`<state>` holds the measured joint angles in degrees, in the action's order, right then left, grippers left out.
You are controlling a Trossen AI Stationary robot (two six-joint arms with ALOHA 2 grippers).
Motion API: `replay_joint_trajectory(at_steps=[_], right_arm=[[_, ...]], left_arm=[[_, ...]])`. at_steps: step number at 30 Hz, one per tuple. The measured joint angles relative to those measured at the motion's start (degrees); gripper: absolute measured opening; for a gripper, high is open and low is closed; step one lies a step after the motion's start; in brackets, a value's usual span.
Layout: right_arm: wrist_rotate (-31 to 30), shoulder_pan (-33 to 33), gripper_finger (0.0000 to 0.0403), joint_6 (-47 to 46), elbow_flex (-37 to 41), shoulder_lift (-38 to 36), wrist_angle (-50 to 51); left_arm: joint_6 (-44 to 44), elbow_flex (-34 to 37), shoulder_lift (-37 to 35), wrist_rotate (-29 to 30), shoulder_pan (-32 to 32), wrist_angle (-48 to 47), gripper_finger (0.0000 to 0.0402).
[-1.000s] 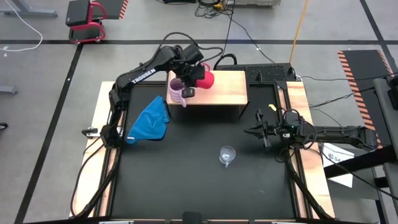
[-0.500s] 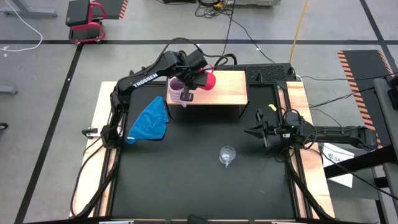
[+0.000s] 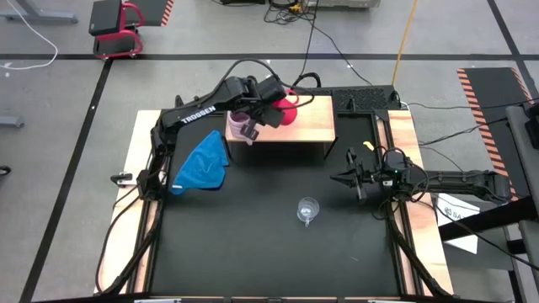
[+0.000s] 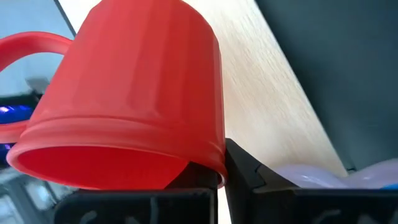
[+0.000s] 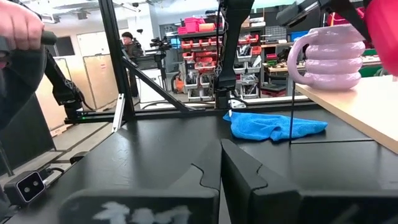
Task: Stack small to large cups/mugs on shelf
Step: Put the red mug on the shelf
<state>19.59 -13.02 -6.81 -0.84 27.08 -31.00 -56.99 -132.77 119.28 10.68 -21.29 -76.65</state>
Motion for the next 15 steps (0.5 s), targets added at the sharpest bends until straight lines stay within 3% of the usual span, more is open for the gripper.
replay_joint_trajectory(at_steps=[5,15], right_arm=[[0.0,0.0,0.0000,0.0,0.0,0.0,0.0],[0.0,0.0,0.0000,0.4,0.0,0.1,0.0]], left_arm=[[-6.5,0.0,0.0,0.8,0.1,0.5,0.0006],[-11.7,3.3,0.6,11.1,2.0,0.6,0.0006]])
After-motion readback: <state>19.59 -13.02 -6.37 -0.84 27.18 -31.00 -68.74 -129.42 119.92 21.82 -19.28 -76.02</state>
